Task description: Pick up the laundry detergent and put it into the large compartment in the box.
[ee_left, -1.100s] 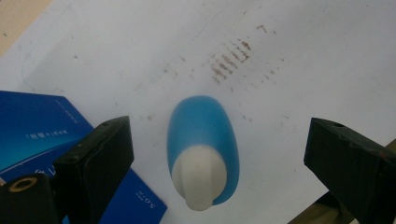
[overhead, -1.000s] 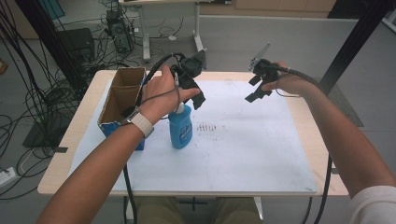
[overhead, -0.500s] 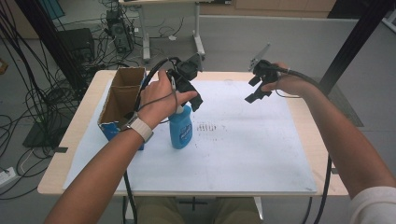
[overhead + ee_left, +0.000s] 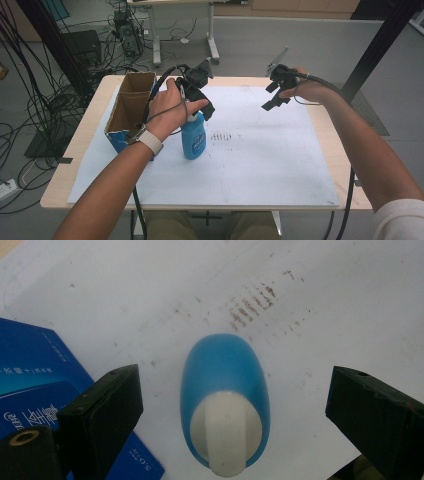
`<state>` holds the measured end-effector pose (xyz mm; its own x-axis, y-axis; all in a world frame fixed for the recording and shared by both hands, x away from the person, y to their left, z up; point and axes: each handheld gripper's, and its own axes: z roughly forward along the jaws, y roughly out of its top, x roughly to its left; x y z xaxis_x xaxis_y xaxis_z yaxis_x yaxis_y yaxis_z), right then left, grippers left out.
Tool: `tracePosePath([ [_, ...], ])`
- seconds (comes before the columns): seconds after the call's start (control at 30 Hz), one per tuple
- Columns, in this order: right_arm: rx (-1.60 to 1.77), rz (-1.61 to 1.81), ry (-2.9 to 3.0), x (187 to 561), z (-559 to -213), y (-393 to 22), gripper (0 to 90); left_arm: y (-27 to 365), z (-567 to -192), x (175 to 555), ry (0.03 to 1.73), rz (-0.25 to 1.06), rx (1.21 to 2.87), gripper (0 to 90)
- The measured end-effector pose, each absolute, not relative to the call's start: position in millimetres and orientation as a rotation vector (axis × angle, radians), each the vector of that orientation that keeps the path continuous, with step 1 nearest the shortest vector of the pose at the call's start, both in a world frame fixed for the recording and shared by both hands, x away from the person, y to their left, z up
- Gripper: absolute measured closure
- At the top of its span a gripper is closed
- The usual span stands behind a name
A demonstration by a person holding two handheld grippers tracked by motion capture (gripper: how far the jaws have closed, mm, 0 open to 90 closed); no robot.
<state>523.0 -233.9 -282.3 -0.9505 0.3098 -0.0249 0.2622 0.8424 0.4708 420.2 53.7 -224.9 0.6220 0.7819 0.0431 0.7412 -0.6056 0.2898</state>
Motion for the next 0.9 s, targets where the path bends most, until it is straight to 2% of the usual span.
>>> tracePosePath([
  [0.9, 0.458, 0.725, 2.922, 522.8, -283.5, -232.5, 12.5, 61.0, -238.5, 423.9, 1.186, 0.153, 2.631, 8.4],
])
